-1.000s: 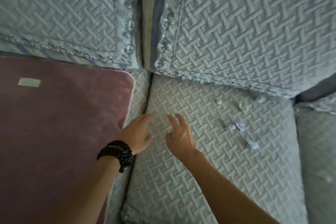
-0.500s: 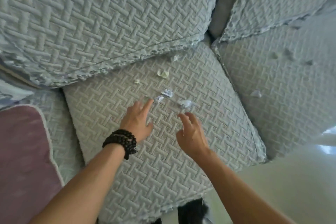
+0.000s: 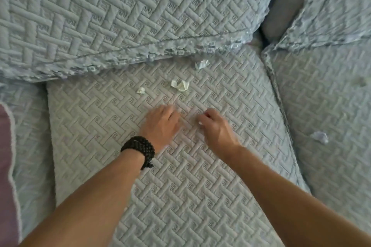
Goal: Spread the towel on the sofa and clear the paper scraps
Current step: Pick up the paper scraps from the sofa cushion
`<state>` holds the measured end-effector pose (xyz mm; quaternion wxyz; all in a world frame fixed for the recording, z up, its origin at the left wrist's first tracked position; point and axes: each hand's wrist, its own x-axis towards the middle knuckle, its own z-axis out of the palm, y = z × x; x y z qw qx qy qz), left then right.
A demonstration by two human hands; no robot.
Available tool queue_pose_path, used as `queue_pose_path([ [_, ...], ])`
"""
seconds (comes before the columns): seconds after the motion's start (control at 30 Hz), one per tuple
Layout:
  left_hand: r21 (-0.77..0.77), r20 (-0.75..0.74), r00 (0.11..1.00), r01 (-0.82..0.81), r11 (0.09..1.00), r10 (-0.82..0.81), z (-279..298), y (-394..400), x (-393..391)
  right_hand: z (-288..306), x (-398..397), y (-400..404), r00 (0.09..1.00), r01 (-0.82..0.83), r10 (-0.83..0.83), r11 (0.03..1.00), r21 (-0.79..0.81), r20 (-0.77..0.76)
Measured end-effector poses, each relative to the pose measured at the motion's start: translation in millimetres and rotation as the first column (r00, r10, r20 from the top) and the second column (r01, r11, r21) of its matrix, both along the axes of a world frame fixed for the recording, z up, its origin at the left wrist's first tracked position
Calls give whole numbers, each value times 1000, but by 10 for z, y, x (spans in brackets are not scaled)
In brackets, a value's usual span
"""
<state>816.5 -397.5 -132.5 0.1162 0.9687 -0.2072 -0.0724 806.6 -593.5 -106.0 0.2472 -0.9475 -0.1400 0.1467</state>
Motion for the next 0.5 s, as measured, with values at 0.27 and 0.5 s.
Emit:
queue_pose_path([
  [0.27, -99, 106, 826, -546, 832, 554, 146, 402, 588, 47, 1293, 420, 972, 217, -230, 956, -199, -43],
  [0.5, 131, 82, 834, -552, 823, 546, -78, 261, 344, -204, 947, 670, 974, 28, 22, 976, -217, 225],
])
